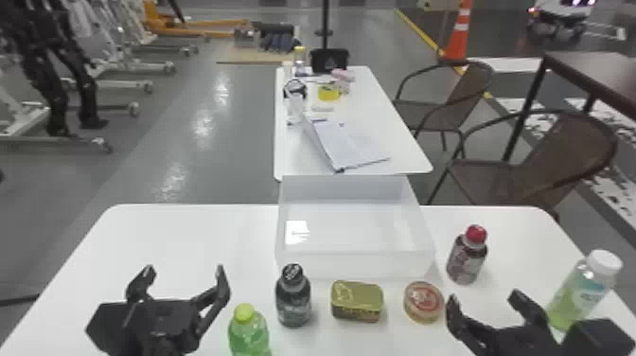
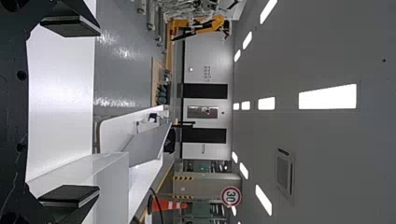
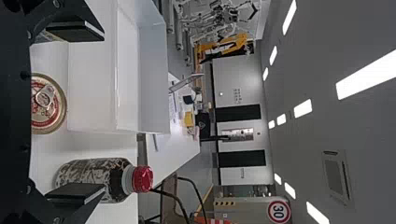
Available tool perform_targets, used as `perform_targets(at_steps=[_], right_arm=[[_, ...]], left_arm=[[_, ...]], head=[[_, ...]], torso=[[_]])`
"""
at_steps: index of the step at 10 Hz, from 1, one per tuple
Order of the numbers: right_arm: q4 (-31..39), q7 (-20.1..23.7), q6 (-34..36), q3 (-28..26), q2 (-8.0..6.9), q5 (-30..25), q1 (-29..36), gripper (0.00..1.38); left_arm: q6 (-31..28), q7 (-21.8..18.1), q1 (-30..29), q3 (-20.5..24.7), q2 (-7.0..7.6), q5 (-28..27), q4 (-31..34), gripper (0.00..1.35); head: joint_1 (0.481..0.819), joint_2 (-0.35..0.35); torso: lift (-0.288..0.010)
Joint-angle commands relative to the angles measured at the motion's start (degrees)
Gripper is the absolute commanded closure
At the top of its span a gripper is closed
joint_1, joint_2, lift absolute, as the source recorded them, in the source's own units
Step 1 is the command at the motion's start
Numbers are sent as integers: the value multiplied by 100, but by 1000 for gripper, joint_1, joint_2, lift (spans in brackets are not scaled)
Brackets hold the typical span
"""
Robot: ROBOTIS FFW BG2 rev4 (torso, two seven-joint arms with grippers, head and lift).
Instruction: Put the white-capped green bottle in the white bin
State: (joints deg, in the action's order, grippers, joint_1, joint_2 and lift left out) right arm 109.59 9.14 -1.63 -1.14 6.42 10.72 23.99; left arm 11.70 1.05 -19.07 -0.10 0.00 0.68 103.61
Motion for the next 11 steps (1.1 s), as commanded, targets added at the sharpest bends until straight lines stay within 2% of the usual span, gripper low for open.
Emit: perform_targets(at_steps=[1, 8, 9, 11], right_arm=[[1, 0, 22, 0, 0, 0, -8, 156], [98, -53, 110, -70, 0, 0, -43, 156], [185, -237, 84, -149, 0, 0, -26, 156], [203, -1125, -496, -202, 0, 115, 212, 156]], left_arm=[[34, 0, 9, 27, -15, -15, 10, 111], [113, 0, 9, 53, -15, -50, -7, 111], [131, 0, 9, 53, -15, -50, -16, 111], [184, 9, 18, 62, -15, -50, -34, 111]], head=[[549, 0], [549, 0], [549, 0], [549, 0]], torso=[[-100], [-100], [-100], [-100]])
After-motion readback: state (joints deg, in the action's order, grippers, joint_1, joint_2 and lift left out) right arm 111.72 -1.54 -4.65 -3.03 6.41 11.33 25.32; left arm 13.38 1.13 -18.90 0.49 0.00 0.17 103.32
